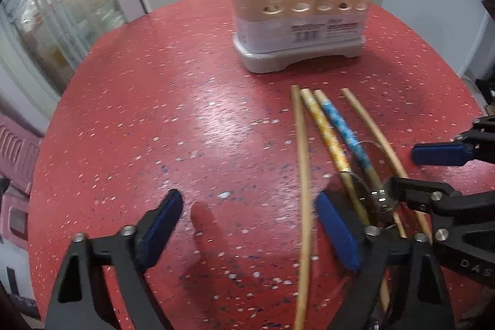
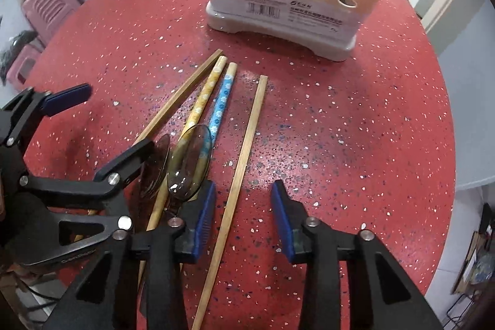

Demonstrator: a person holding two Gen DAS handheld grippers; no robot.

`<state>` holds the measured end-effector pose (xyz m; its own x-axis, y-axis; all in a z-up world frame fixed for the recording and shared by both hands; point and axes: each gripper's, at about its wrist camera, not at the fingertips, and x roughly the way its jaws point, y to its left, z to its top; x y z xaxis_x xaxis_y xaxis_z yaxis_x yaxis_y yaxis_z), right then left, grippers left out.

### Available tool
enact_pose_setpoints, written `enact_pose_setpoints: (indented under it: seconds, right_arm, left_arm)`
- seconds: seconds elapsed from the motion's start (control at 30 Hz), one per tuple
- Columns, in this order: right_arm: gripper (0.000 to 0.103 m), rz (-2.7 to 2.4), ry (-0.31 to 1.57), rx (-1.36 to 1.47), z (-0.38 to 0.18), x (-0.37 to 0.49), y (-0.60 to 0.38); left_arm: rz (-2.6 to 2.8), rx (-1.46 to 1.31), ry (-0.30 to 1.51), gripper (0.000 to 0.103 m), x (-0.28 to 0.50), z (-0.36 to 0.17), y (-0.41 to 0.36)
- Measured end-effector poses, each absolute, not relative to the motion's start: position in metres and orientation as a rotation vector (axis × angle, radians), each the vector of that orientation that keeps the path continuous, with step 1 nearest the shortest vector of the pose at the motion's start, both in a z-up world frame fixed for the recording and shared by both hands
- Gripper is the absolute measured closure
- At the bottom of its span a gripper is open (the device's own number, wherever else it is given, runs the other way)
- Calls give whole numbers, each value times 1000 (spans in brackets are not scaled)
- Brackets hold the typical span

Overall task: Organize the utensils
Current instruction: 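Close the right gripper on a plain wooden chopstick while the left grasps another, then lift both chopsticks upright and lower them into the caddy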

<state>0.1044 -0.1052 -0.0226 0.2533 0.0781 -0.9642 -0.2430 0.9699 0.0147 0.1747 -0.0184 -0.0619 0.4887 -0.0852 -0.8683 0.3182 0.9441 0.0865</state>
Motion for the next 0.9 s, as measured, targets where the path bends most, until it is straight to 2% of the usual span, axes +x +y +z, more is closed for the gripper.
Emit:
enact_pose_setpoints:
  seconds: [0.07, 0.1, 0.17, 0.2, 0.23, 0.27, 0.57, 0.9]
  right_arm:
    - [90, 230, 1313, -150, -23, 108, -103]
    - [92, 233, 1315, -149, -23, 108, -104]
    - [95, 246, 1310, -127, -23, 106, -109]
    - [97, 247, 1303, -111, -23, 105, -112]
    - [97, 251, 1295, -96, -23, 103, -115]
    - [97, 257, 1287, -75, -23, 101, -118]
    - [97, 354, 1163, 69, -8, 84, -158]
    - [97, 462, 995, 255, 37, 77, -210]
  left_arm:
    - [-272, 251, 1053, 13, 175, -60, -21]
    - [-304, 243, 1069, 17, 175, -59, -22]
    - [-355, 214, 1094, 40, 175, -58, -22]
    - [-377, 218, 1097, 46, 173, -56, -25]
    - [-389, 226, 1096, 65, 172, -55, -28]
    - [-396, 232, 1094, 72, 169, -54, -30]
    - [-358, 73, 1022, 72, 145, -46, -11]
    - [-316, -51, 871, 72, 128, 7, 12]
